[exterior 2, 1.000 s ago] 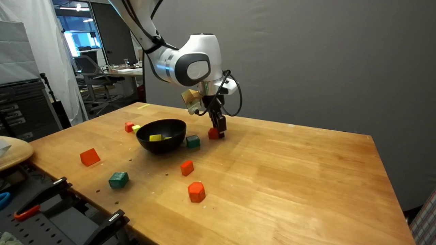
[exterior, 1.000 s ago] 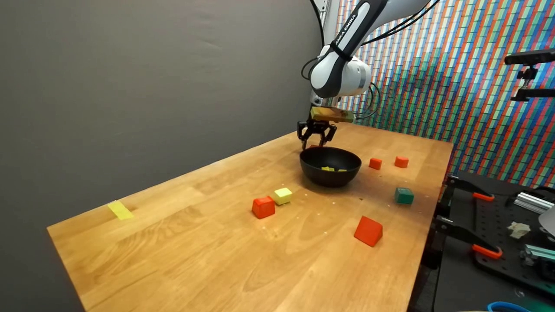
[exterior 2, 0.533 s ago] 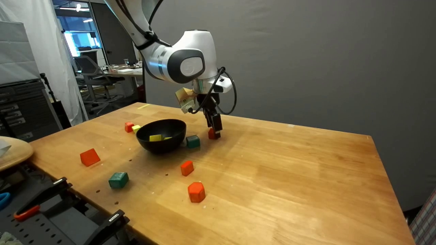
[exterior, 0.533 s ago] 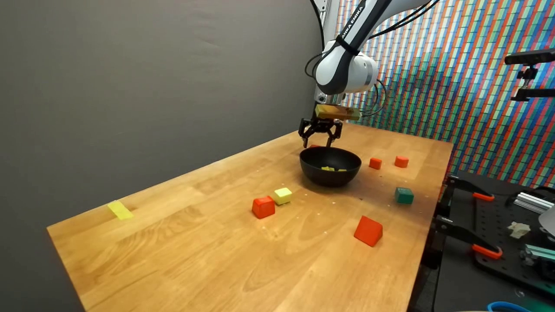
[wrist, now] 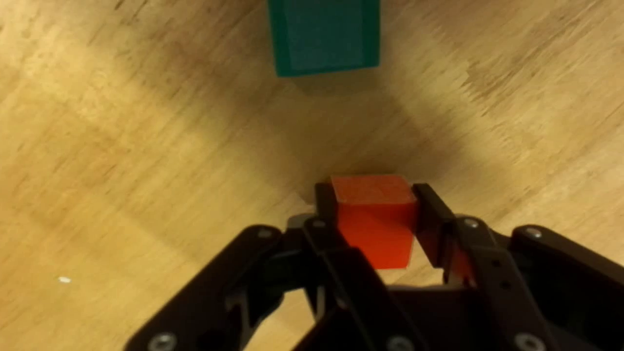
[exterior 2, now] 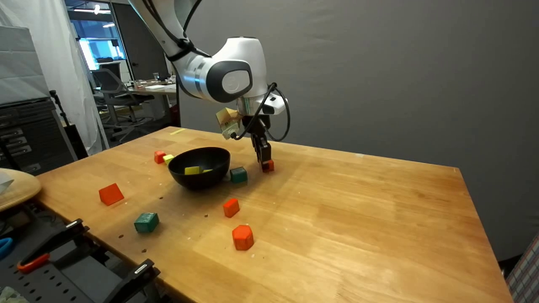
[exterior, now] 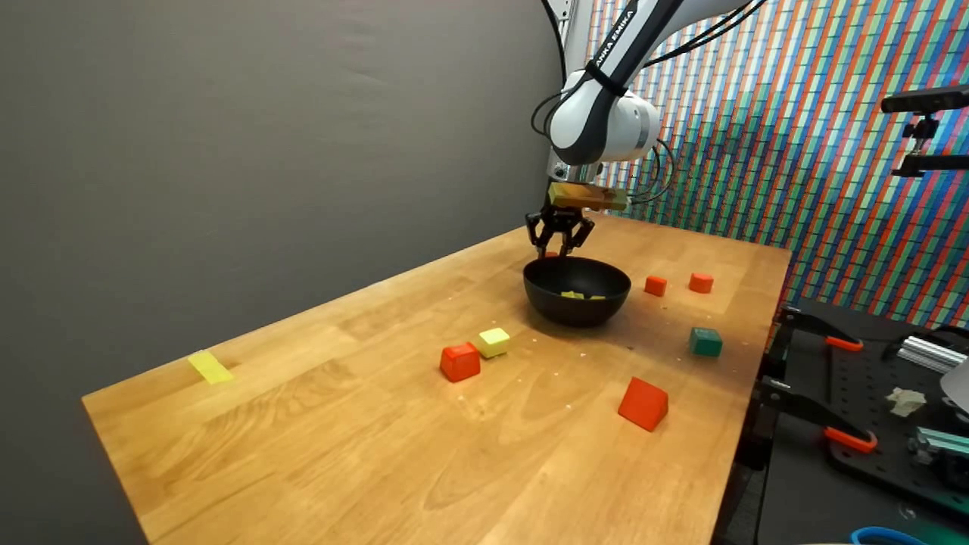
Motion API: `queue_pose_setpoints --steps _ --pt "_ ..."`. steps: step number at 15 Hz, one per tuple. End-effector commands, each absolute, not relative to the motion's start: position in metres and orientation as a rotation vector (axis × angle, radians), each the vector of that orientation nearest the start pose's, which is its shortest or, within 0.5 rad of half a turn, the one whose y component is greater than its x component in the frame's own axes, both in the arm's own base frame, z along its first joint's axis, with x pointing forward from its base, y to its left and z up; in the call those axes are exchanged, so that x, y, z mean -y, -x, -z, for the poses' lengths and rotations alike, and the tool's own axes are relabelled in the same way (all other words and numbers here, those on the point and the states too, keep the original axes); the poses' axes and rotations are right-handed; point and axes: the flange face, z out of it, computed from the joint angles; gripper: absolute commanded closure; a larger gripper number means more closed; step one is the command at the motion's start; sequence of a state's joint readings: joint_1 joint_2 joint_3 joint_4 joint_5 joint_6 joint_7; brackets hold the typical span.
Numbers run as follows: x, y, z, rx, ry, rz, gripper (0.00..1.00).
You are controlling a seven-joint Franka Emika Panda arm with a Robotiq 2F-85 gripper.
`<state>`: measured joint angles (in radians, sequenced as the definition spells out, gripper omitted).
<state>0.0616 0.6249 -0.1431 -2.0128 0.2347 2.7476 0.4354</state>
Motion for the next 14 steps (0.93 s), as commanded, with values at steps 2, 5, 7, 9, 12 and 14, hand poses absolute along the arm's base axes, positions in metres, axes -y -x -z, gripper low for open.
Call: queue_pose_setpoints --steps 2,5,7,9,12,14 --pt "0.034 -0.593 -0.205 -0.889 2.971 0.205 0.82" --pt "0.012 -0.57 -0.248 -0.64 3.075 0.314 0.82" --pt "-0.007 -0.548 -0.271 -0.5 3.106 0.357 0.82" --pt "-0.031 -0.517 -0.282 -0.392 3.117 0.331 0.82" --pt "-0.062 -0.479 -0.269 -0.327 3.08 0.273 0.82" --pt "-0.075 -0.464 -0.254 -0.321 3.068 0.239 0.82"
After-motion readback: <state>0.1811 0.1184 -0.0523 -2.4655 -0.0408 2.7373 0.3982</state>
